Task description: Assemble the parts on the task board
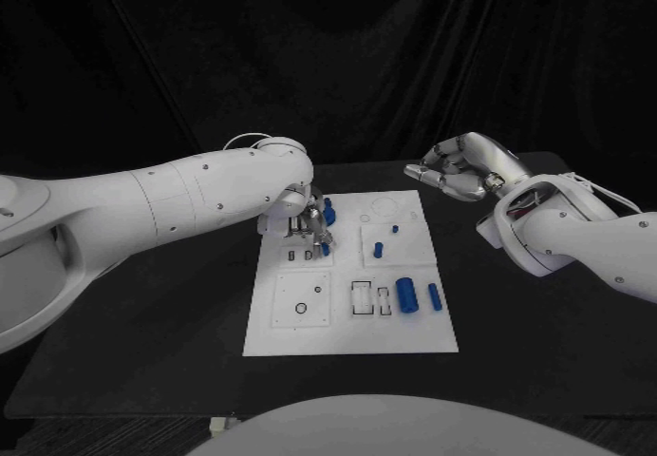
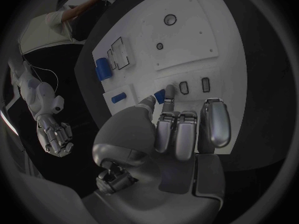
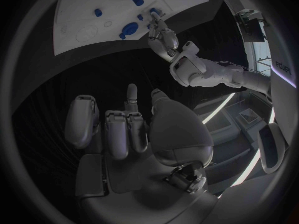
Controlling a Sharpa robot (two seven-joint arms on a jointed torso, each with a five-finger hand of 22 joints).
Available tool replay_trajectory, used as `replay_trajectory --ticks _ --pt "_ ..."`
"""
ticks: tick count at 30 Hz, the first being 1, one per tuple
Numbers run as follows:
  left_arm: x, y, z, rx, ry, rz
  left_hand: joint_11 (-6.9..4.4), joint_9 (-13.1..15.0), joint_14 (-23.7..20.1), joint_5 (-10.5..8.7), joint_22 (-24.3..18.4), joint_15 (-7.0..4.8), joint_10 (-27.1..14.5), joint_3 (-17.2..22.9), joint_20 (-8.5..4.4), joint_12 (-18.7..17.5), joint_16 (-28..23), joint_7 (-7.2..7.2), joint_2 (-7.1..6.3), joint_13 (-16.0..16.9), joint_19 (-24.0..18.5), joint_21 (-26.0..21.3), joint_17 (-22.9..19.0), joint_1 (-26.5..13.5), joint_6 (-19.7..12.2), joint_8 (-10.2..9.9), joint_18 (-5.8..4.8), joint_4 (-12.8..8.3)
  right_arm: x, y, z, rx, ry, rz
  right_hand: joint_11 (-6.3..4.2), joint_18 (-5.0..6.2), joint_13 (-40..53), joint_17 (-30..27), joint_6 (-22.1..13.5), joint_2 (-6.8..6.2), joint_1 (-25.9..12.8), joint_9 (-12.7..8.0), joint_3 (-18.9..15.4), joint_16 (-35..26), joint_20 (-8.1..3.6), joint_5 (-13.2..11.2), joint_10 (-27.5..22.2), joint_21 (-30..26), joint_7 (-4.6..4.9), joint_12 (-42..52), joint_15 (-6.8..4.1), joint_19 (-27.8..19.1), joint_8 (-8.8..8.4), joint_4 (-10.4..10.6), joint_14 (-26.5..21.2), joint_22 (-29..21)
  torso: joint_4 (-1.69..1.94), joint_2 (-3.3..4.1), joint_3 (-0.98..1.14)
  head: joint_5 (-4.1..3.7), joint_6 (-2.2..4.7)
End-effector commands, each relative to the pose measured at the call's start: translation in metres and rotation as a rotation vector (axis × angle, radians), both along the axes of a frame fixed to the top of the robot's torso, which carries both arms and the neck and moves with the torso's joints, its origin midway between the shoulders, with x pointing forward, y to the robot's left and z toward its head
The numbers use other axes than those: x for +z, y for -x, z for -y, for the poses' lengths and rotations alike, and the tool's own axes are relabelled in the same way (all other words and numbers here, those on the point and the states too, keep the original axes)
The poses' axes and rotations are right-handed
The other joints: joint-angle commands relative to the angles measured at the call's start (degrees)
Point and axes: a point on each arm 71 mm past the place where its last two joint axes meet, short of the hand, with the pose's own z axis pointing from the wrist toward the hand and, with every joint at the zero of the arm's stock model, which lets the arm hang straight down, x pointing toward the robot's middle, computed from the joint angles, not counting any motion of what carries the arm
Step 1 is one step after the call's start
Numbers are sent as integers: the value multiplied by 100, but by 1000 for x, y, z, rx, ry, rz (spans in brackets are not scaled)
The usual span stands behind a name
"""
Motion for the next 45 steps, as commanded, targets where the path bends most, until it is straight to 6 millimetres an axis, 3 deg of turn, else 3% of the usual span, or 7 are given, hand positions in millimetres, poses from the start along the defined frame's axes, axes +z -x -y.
replay_trajectory --ticks 1,27,36,45 --pt "-1 0 2 -8 19 -1 -2 96 645 124 150 -60 558 310 -21 93 -51 17 -21 1434 -25 -57 1578 77 22 -85 -260 -49 -2 0 1 -11 8 -12 -24 -14 1553 1536 -52 56 60 72 -163 142 17 107 597 -102 -1 95 -6 -51 87 17 621 1012 -3 0 0 0 -1" --pt "-2 -1 -1 -4 19 -3 43 135 645 225 144 -18 441 624 15 38 -51 66 -126 1306 -64 -116 1578 30 -71 -243 -252 -263 -3 0 -1 -9 12 -22 -24 -6 1553 1536 -52 59 59 71 -166 142 18 105 597 -137 -1 95 -6 -64 86 14 621 1002 -3 -2 4 17 -1" --pt "-2 -1 -1 -6 19 -7 33 240 645 291 186 -23 450 1096 15 41 -51 55 -236 1320 -47 -131 1578 93 -45 -282 -251 -647 -3 0 -1 -7 13 -26 -24 2 1553 1536 -54 59 62 70 -167 142 18 105 597 -172 -1 95 -6 -78 85 11 621 991 -1 -6 6 24 -1" --pt "-4 0 -2 -4 17 -9 26 296 645 241 215 -30 458 1282 12 43 -51 51 -296 1328 -24 -129 1578 93 -27 -287 -256 -808 -4 0 -2 -5 14 -28 -25 8 1553 1536 -58 52 88 69 -166 142 19 110 597 -204 -2 95 -5 -91 82 0 621 982 -3 -3 6 30 -1"
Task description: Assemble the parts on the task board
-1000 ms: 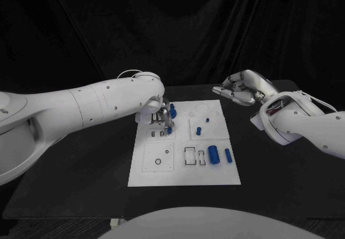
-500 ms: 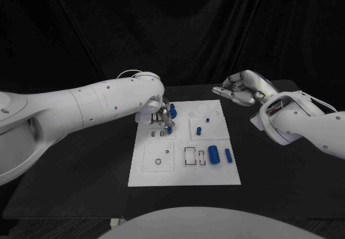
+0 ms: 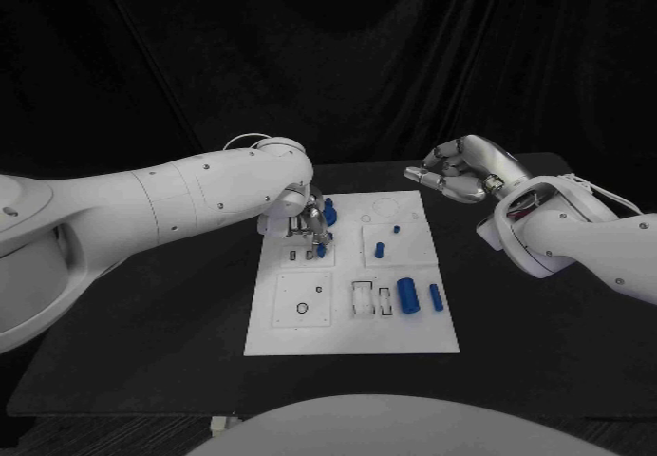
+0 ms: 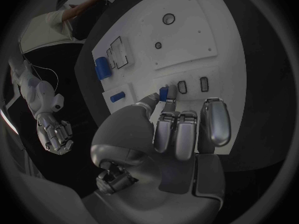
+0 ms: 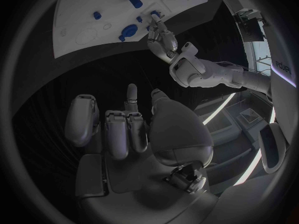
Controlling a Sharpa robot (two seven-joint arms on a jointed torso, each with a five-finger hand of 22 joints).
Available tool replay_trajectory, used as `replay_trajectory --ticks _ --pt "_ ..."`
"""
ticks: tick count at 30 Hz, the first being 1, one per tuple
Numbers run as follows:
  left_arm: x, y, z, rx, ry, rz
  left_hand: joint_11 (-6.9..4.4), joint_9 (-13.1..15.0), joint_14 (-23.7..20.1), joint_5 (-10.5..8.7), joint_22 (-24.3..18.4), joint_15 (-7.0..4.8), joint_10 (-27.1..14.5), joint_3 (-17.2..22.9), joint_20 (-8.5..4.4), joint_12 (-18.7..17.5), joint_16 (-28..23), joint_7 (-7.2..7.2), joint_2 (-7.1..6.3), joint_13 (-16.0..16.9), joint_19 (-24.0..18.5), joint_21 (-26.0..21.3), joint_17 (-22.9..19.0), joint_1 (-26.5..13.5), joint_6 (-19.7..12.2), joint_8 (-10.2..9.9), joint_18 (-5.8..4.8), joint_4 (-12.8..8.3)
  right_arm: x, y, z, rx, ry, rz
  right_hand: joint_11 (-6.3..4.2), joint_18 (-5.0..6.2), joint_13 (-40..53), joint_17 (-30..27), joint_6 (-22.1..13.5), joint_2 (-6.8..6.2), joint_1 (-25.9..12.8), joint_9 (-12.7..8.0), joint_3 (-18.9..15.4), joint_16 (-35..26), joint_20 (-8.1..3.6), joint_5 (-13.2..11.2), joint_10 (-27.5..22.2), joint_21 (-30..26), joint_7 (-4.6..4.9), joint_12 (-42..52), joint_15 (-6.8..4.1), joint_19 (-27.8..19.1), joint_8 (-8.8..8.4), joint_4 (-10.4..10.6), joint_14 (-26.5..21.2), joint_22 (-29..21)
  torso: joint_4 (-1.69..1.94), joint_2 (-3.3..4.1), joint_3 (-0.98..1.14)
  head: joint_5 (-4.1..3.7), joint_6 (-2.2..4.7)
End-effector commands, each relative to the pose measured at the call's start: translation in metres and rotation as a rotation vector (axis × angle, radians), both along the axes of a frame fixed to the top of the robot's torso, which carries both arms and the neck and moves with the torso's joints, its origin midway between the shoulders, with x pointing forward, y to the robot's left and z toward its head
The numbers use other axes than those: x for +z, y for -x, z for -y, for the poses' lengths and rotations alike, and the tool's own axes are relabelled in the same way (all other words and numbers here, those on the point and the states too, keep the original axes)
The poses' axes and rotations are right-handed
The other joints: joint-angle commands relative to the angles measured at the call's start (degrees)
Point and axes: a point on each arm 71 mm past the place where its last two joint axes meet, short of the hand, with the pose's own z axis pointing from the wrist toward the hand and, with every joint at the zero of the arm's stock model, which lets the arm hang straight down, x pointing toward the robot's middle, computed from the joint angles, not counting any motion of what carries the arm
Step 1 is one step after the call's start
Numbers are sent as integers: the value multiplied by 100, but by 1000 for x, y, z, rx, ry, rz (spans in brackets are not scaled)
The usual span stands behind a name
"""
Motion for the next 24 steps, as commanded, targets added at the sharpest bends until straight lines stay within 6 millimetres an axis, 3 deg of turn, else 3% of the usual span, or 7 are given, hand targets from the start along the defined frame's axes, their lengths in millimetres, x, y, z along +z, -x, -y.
replay_trajectory --ticks 1,13,24 --pt "-2 1 2 -11 10 -8 -15 130 645 107 215 -32 416 377 -10 43 -51 -4 -122 1324 -3 -64 1579 89 28 -43 -256 -73 -2 0 0 -9 7 -11 -25 7 1553 1537 -58 52 88 69 -166 142 3 110 597 -124 -2 95 -5 -45 83 0 621 982 -1 1 0 -4 -1" --pt "-2 2 -2 5 15 3 -21 205 645 300 245 -42 429 598 -20 47 -51 -4 -159 1338 29 -67 1579 21 48 -45 -261 -210 -2 0 0 -8 8 -12 -26 10 1553 1537 -59 44 128 68 -161 142 4 120 597 -139 -3 95 -6 -51 81 -9 621 977 0 -2 2 -3 -1" --pt "2 8 -20 61 44 56 -35 264 645 362 283 -55 429 673 -29 44 -51 -22 -221 1333 74 -52 1579 -153 101 -28 -269 -192 -3 0 2 -13 10 -15 -26 15 1553 1537 -59 42 138 68 -160 142 4 122 597 -162 -3 95 -6 -60 81 -10 621 970 -2 -2 0 10 -1"
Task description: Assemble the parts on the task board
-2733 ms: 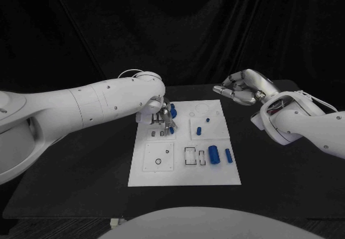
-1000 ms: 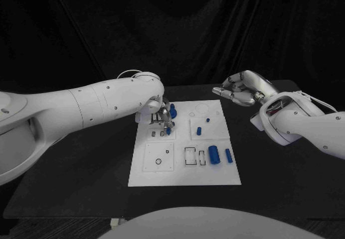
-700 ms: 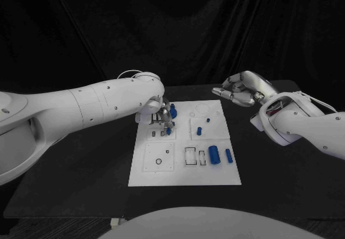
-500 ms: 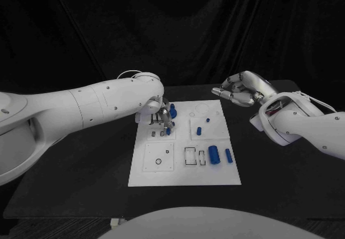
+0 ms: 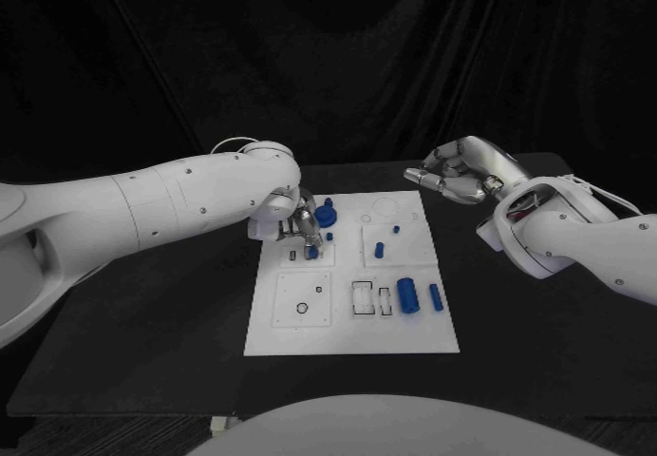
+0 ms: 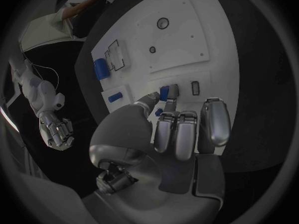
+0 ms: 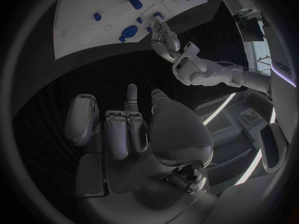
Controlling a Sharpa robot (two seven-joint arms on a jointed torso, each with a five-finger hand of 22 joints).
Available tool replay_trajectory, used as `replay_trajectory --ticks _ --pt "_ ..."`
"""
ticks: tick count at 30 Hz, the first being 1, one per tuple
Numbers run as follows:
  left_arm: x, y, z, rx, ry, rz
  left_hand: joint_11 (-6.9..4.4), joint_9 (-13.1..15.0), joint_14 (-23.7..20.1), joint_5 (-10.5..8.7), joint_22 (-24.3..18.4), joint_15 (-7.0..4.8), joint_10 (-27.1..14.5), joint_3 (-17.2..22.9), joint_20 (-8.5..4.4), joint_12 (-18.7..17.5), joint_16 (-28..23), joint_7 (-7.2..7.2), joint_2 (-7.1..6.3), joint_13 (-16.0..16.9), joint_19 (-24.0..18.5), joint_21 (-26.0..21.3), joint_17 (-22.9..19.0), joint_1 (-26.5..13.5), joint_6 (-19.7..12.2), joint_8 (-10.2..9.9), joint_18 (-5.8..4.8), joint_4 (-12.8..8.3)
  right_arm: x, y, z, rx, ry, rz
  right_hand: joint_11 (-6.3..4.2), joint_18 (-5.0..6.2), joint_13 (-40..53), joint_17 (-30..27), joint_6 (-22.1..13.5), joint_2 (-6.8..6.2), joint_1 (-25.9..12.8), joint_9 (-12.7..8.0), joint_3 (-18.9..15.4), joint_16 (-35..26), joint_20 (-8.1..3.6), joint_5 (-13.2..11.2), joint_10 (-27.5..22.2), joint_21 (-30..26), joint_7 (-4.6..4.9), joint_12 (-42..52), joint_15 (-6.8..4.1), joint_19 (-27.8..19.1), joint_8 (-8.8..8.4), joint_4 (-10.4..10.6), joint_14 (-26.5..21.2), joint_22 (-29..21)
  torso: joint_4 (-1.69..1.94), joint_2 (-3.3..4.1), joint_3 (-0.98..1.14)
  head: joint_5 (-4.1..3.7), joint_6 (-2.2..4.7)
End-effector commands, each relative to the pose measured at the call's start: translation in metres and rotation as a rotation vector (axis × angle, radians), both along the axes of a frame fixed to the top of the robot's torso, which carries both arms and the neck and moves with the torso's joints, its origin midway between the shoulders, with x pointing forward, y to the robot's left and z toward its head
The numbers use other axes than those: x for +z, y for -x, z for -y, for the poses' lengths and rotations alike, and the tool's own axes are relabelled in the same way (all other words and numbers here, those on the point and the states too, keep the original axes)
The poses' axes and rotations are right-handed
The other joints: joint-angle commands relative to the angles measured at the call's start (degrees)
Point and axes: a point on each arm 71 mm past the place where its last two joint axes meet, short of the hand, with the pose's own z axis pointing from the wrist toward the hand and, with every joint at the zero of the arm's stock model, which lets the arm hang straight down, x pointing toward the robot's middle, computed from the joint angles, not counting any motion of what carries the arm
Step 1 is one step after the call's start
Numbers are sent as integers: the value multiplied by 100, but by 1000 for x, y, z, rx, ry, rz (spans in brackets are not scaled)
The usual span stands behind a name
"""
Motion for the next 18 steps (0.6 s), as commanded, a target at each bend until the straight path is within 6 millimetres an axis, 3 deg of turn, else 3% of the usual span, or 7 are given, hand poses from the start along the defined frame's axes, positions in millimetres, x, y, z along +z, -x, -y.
replay_trajectory --ticks 1,18 --pt "4 1 -1 34 30 46 2 167 645 172 284 -55 463 269 -28 42 -51 -83 -58 1327 71 -53 1579 7 44 -26 -269 -63 -2 0 1 -12 8 -9 -26 15 1553 1537 -59 25 120 68 -159 142 9 122 597 -109 -3 95 -6 -54 81 -9 621 971 -2 -1 -1 18 -1" --pt "9 11 -28 110 89 119 -9 208 645 210 256 -67 388 341 -40 -1 -51 -93 -83 1237 43 -98 1579 -96 70 -21 -257 -28 -7 0 -1 -9 11 -23 -25 17 1553 1537 -60 24 131 67 -159 142 10 124 597 -122 -2 95 -5 -59 80 -7 621 967 3 -14 17 79 -1"
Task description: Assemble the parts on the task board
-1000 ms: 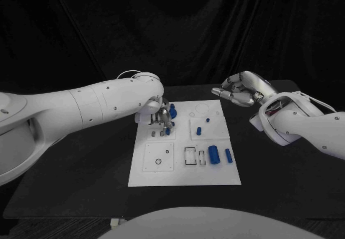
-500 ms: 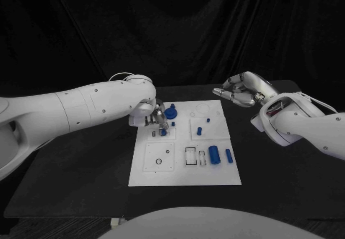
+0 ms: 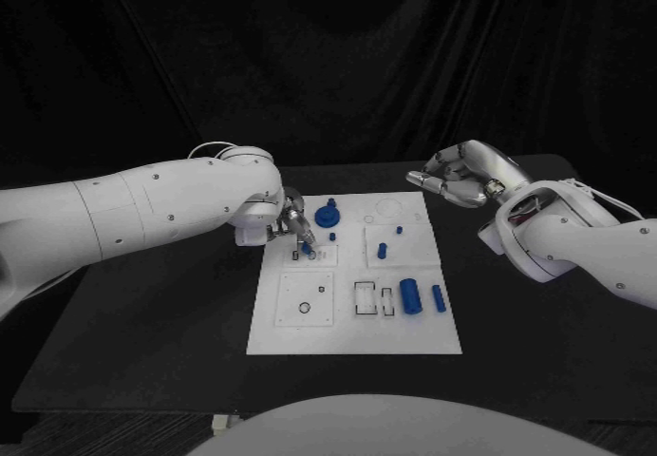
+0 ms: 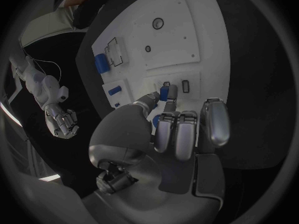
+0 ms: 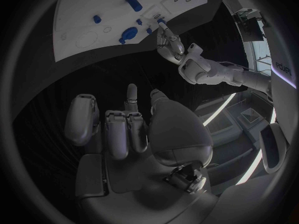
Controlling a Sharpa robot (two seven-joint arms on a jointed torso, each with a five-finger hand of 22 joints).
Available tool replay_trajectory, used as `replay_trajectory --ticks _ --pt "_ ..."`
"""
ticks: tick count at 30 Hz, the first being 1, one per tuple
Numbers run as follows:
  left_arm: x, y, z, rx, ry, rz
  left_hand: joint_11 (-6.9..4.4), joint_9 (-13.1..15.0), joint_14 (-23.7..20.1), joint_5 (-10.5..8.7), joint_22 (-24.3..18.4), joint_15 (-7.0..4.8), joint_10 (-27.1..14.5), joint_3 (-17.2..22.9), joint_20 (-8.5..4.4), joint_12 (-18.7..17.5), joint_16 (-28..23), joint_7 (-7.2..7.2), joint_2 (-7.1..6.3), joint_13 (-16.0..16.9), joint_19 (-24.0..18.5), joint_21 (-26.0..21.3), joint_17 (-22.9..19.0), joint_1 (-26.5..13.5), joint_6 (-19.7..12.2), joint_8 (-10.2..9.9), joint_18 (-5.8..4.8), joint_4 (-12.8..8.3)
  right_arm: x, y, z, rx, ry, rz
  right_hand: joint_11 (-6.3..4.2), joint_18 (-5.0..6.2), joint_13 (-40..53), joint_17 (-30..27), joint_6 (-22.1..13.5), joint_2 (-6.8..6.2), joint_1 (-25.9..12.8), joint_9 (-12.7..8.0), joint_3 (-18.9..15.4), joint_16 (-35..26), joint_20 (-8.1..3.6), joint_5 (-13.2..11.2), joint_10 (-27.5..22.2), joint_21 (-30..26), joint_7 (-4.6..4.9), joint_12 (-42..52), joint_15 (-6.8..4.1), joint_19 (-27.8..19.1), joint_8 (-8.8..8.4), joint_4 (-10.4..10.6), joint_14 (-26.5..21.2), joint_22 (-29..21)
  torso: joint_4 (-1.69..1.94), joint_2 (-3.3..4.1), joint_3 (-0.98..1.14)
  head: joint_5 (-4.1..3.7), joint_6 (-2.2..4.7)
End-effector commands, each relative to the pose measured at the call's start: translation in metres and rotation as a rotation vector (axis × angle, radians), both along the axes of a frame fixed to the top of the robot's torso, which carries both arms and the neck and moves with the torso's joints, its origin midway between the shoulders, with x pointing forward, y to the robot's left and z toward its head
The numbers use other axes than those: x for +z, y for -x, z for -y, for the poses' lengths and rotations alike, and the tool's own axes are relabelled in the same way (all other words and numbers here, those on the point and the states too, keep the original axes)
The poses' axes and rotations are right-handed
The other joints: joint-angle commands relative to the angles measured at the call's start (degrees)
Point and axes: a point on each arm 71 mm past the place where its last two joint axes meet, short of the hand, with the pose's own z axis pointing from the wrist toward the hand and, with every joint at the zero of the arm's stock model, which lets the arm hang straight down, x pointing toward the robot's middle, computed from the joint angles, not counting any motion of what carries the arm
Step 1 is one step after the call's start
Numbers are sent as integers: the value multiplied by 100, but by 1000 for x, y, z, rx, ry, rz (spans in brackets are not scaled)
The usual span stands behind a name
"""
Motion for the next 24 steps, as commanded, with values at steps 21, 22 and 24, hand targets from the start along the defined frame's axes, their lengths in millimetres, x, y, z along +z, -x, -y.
replay_trajectory --ticks 21,22,24 --pt "-1 1 -6 74 36 18 -8 211 645 63 247 -66 355 380 -23 -21 -51 -89 -29 1196 10 -123 1578 -128 66 -29 -253 35 -4 0 -1 -12 11 -22 -24 22 1553 1537 -65 -11 107 66 -158 142 10 126 597 -143 0 95 -5 -67 77 -4 621 961 -3 12 -7 42 -1" --pt "-2 1 -6 79 37 14 -8 214 645 61 252 -67 359 382 -23 -19 -51 -90 -30 1200 14 -120 1578 -134 70 -27 -255 39 -4 0 -1 -12 11 -22 -24 22 1553 1537 -65 -11 107 66 -158 142 10 126 597 -143 0 95 -5 -67 77 -4 621 961 -4 13 -7 46 -1" --pt "-2 2 -7 86 39 8 -8 214 645 61 252 -67 359 382 -23 -19 -51 -90 -30 1200 14 -120 1578 -134 70 -27 -255 39 -4 0 -1 -12 11 -22 -24 22 1553 1537 -65 -11 107 66 -158 142 10 126 597 -143 0 95 -5 -67 77 -4 621 961 -3 14 -8 50 -1"
